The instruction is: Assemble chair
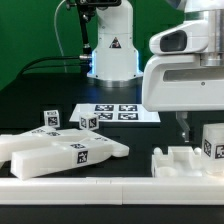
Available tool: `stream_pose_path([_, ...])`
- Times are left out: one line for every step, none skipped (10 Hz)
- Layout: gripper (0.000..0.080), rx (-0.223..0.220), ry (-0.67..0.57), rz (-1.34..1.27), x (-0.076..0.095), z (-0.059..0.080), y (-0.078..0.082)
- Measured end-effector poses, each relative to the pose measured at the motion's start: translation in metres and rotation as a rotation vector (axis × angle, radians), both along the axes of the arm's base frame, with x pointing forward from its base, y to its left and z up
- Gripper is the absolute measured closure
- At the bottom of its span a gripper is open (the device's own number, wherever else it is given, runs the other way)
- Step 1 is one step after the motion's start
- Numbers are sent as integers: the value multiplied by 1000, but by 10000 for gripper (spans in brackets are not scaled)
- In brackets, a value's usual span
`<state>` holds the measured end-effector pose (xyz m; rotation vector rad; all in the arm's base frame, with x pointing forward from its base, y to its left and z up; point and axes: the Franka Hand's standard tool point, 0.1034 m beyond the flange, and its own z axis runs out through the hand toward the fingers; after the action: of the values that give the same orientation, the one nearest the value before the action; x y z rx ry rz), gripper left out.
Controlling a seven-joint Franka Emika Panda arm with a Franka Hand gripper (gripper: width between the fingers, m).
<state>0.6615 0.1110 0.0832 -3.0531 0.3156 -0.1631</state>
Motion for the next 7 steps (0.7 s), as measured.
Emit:
stream_pose_path([367, -1, 0, 2, 0, 0, -1])
stream_pose_path([367, 9, 4, -70, 0, 0, 0])
stream_pose_path([512, 19, 10, -172, 0, -1, -1])
stream_pose_path([512, 30, 16, -287, 0, -1, -3])
stream_pose_path([512, 42, 23, -397, 0, -1, -5])
stream_pose_path([512, 68, 36, -540, 0, -2, -8])
stream_pose_path([512, 100, 56, -671, 0, -3, -11])
